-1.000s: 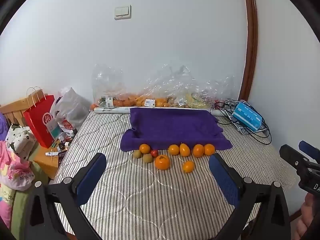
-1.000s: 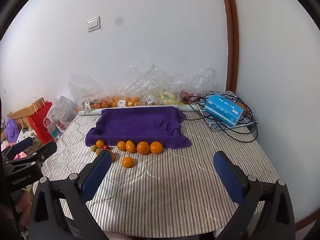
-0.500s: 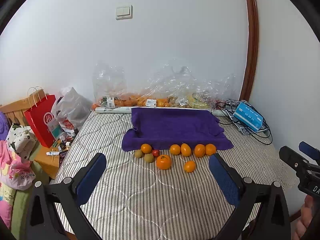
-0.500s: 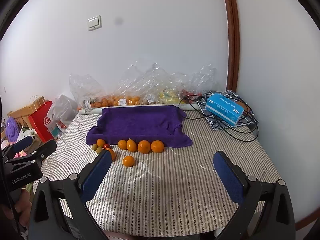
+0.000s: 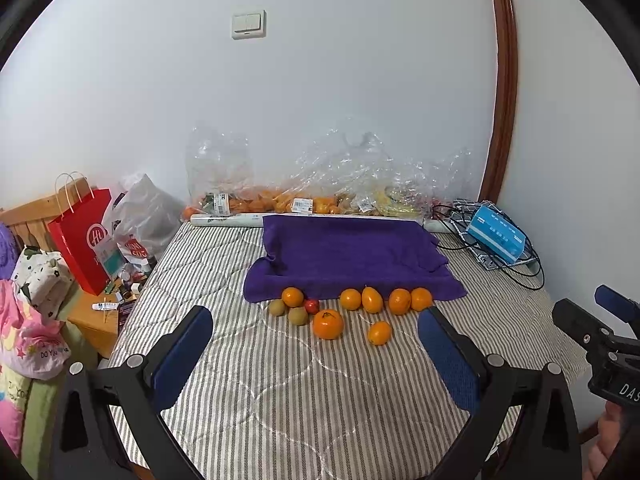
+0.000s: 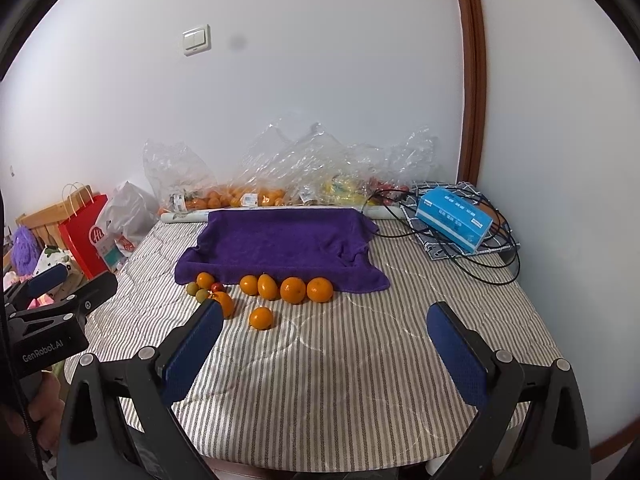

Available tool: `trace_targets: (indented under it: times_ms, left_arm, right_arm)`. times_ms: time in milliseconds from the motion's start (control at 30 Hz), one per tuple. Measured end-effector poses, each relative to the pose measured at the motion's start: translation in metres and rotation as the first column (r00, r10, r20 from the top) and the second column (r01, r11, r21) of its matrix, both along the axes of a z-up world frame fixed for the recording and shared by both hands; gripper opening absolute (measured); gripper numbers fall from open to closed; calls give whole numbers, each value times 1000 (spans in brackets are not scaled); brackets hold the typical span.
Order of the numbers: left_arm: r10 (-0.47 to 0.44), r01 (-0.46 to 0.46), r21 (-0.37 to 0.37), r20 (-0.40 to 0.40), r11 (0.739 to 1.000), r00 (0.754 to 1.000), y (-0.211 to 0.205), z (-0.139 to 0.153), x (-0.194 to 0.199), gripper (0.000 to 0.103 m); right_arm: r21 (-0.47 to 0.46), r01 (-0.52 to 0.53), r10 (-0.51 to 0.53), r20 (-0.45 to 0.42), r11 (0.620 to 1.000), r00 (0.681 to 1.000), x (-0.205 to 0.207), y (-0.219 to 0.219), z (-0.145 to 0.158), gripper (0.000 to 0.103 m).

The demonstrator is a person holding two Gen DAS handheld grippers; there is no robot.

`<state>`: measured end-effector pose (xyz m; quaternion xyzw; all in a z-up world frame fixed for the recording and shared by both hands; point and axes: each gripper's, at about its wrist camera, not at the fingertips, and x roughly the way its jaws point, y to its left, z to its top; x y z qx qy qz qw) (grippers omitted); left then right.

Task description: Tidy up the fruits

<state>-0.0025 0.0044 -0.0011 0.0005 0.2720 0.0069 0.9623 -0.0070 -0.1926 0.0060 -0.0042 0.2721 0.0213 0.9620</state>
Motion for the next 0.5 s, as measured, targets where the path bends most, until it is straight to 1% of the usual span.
trace_targets:
  times_ms: [33, 100, 200, 267, 367, 500]
  left_arm:
    - [-1, 1, 25, 23, 1000, 1000, 0, 1, -1, 103]
    - [1, -2, 34, 33, 999, 999, -2, 0, -1, 103]
    - [5, -6, 30, 32, 1000, 999, -3, 1, -1, 103]
    - [9, -9, 15, 24, 1000, 1000, -3, 1, 0, 103]
    - [10, -10, -5, 55, 1000, 998, -2, 2, 0, 103]
    - [12, -12, 22, 13, 1000, 1000, -1, 0, 0, 103]
  right_arm:
    - [1, 0, 0, 2, 1000, 1000, 0, 0, 1, 101]
    - [2, 0, 0, 3, 1000, 1000, -2, 0, 0, 101]
    - [-4, -2, 2, 6, 1000, 1000, -2, 0, 2, 101]
    - [0, -3, 3, 10, 1000, 1000, -2, 0, 3, 101]
    - [2, -4, 4, 8, 1000, 1000, -2, -1, 2, 101]
    - [1, -4, 4, 8, 1000, 1000, -2, -1, 2, 101]
